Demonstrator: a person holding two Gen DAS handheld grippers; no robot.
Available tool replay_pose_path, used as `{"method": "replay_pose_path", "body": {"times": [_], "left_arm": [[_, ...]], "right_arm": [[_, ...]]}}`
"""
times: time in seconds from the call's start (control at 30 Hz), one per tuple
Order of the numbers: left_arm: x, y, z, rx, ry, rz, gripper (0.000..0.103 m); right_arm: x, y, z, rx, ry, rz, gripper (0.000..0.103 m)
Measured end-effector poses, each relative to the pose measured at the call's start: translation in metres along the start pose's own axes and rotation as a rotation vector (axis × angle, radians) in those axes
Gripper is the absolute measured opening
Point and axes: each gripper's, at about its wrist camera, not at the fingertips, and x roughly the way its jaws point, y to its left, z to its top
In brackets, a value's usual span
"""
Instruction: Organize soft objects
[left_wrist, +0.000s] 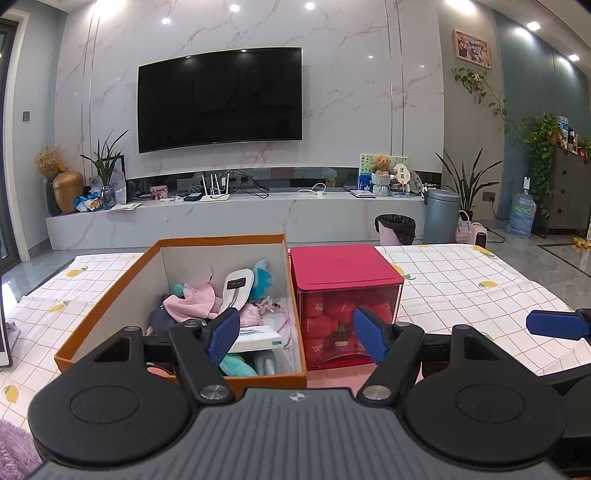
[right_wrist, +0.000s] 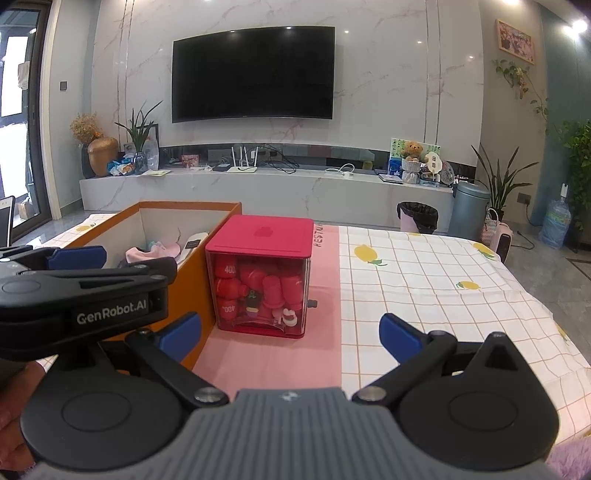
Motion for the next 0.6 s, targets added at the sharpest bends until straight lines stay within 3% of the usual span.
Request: {"method": "replay_pose_path", "body": {"times": [0.6], "left_arm": [[-0.0031,-0.0018,0.0001,-0.007,-0.001,-0.002,0.083]], "right_arm": [[-0.0014,-0.0013,0.0004,0.003,0.002,0.005,0.1]]}}
